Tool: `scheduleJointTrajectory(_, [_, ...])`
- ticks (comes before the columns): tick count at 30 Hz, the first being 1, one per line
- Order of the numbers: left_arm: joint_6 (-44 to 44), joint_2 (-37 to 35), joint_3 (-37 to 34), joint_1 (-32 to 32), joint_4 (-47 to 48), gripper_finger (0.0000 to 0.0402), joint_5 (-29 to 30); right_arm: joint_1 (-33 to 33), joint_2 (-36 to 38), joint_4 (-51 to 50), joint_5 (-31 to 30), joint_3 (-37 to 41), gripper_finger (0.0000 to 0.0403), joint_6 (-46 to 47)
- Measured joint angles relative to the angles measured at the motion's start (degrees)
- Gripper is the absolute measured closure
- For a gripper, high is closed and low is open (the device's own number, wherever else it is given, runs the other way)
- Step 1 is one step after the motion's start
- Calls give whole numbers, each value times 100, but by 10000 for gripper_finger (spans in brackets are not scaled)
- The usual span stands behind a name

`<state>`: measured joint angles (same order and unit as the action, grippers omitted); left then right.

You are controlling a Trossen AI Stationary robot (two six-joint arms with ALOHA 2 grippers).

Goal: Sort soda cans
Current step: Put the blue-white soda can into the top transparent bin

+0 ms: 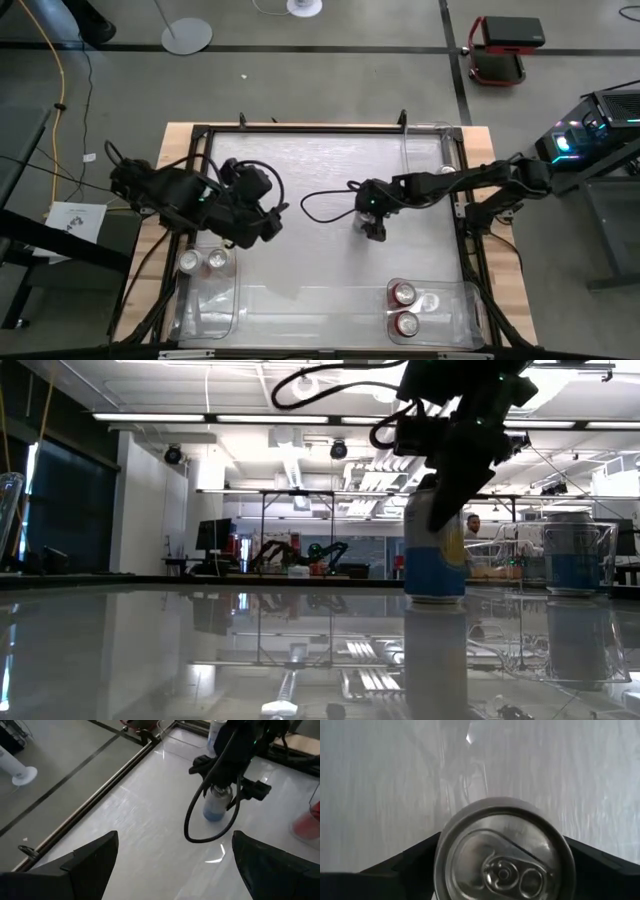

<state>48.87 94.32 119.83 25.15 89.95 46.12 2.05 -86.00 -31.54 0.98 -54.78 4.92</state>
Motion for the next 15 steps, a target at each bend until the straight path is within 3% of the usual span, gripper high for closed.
scheduleJointTrajectory(9, [43, 7, -362, 0, -7, 37, -12, -110, 244, -127, -131, -21, 120, 661])
scheduleJointTrajectory(15, [48, 7, -370, 0, -19, 37, -7, -107, 1140, -1839, -922, -739, 120, 1227])
